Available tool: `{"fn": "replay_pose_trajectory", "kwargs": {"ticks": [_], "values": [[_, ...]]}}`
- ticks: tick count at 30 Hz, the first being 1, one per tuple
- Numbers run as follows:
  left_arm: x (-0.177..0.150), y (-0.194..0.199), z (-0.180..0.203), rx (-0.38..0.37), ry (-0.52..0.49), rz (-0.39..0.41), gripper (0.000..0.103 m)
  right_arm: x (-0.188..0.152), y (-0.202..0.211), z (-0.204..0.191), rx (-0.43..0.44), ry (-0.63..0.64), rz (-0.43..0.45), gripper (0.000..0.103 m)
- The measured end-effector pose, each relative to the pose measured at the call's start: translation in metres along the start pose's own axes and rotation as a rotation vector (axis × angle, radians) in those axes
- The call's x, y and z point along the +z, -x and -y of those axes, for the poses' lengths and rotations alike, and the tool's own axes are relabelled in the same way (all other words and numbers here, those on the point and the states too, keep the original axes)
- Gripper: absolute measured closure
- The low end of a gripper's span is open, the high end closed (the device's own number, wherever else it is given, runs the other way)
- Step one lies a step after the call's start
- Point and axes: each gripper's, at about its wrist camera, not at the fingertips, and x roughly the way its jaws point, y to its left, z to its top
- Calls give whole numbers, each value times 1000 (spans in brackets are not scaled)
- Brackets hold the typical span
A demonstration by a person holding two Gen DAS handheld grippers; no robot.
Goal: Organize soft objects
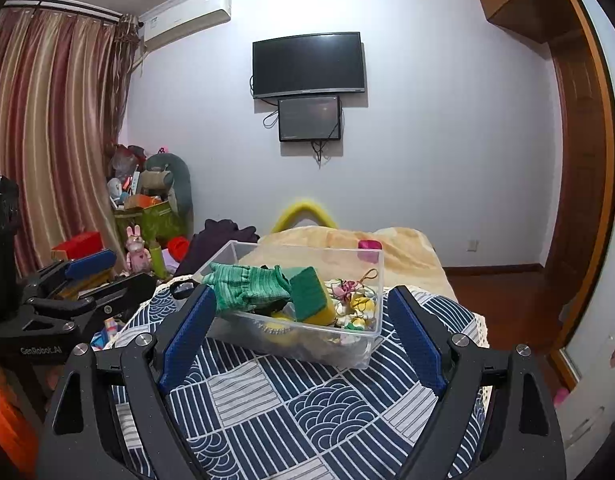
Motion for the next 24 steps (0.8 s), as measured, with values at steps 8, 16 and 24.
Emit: {"fn": "replay_pose_trajectory", "kwargs": {"ticks": [8, 16, 24], "values": [[0, 2, -4, -6, 22, 0, 0, -2, -3, -1, 9, -6, -9, 17], [0, 1, -4, -2, 24, 0, 0, -3, -2, -2, 9, -9, -8, 17], [-1, 1, -4, -7, 26, -8, 0, -3, -2, -2, 8, -11, -6, 17]]}}
